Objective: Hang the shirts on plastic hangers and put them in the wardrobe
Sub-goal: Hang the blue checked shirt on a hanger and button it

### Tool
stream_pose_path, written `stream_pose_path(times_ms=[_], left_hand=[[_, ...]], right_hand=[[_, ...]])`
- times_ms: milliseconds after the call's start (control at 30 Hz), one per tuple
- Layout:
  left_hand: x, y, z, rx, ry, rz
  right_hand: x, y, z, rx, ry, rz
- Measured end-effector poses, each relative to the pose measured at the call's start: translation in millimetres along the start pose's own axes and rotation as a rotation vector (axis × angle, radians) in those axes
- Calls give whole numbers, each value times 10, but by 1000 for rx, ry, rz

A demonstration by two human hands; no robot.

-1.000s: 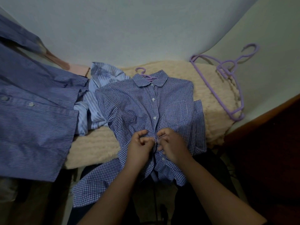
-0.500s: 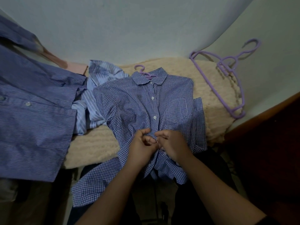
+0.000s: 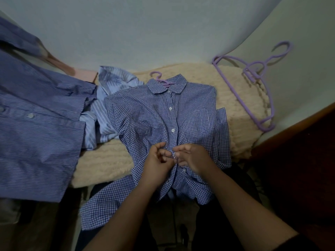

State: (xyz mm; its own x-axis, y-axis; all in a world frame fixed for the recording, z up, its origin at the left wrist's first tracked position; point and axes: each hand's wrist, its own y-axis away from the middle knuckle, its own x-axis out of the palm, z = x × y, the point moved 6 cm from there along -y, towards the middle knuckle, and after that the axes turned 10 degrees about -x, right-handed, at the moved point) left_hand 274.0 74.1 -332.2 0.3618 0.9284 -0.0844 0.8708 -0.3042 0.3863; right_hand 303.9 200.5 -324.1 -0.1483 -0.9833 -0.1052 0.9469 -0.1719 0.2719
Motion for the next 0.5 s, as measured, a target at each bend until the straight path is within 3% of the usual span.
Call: stream_pose_path(times_ms=[267, 500], left_hand=[[-14, -82, 4, -15, 2, 34], [5, -135, 33, -103, 106, 113]], right_hand=[[-8, -1, 5, -45, 23, -11], [-35, 0, 13, -37, -103, -57]])
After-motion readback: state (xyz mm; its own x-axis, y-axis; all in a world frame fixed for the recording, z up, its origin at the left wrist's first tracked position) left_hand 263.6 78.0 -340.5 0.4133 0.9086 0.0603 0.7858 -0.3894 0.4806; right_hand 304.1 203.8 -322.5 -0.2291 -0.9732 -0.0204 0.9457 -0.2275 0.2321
